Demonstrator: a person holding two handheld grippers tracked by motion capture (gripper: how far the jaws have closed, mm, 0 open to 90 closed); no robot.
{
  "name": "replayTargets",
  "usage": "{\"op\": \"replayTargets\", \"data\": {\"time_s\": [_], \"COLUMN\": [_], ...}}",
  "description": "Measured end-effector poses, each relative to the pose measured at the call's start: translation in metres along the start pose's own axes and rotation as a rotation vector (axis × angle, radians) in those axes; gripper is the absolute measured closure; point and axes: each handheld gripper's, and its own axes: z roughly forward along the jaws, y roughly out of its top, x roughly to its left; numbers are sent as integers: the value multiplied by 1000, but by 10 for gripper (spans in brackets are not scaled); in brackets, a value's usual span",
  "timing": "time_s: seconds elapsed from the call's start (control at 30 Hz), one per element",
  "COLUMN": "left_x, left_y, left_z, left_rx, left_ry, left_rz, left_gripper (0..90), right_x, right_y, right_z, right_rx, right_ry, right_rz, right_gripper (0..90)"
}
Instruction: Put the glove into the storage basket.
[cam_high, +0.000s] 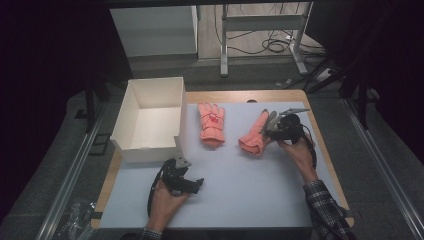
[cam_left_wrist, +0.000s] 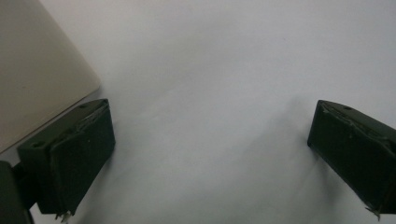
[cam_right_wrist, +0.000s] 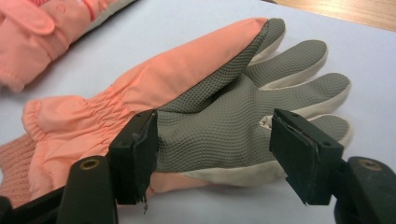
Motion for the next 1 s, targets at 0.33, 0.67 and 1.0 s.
{"op": "replayTargets", "data": {"time_s": [0.33,0.67,1.0], "left_x": [0,0,0], "left_y": [0,0,0], "left_z": [0,0,0], "left_rx": [0,0,0], "left_ry": [0,0,0], "left_rz": [1,1,0], "left_gripper": [7,7,7], "right_x": [-2,2,15], "right_y": [12,12,10], "right_z": [6,33,28], "right_rx": [-5,126,114], "right_ry": [-30,-105,-162], "right_rz": [39,41,-23], "right_gripper": [323,452,831]}}
